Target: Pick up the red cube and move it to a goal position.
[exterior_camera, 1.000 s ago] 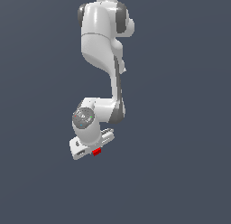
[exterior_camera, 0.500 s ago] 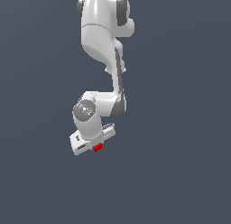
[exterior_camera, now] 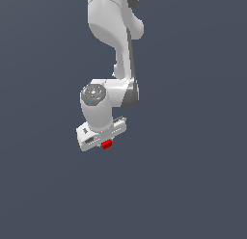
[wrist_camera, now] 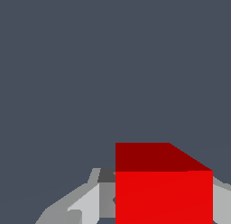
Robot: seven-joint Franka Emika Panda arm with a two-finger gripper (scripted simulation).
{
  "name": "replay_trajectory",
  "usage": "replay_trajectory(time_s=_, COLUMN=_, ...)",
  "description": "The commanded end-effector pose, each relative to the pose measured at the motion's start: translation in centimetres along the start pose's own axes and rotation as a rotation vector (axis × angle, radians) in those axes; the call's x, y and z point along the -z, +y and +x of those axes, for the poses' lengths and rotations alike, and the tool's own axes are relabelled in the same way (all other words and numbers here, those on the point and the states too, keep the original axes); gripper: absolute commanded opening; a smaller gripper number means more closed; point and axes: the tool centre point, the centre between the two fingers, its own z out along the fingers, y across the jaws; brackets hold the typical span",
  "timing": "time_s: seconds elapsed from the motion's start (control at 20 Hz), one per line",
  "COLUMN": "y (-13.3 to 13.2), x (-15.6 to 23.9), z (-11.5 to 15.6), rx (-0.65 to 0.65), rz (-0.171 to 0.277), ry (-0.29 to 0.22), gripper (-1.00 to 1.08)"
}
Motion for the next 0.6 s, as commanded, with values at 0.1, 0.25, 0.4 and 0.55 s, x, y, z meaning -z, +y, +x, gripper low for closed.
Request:
replay_trajectory(time_s=0.1, y=-1.8, x=3.3, z=-1.4, rx=0.0, rz=-0.001, ry=0.001, gripper=-1.0)
replay_trajectory(time_s=0.25, y=-2.9, x=5.3, z=-2.3, rx=0.0, rz=-0.001, ry=0.001, gripper=-1.0)
replay_trajectory(time_s=0.4, y=-3.8, x=7.1, z=-3.0, rx=0.0, rz=-0.001, ry=0.001, gripper=-1.0)
replay_trajectory(time_s=0.55, y=-4.6, x=8.7, z=-3.6, rx=0.0, rz=-0.001, ry=0.001, gripper=-1.0)
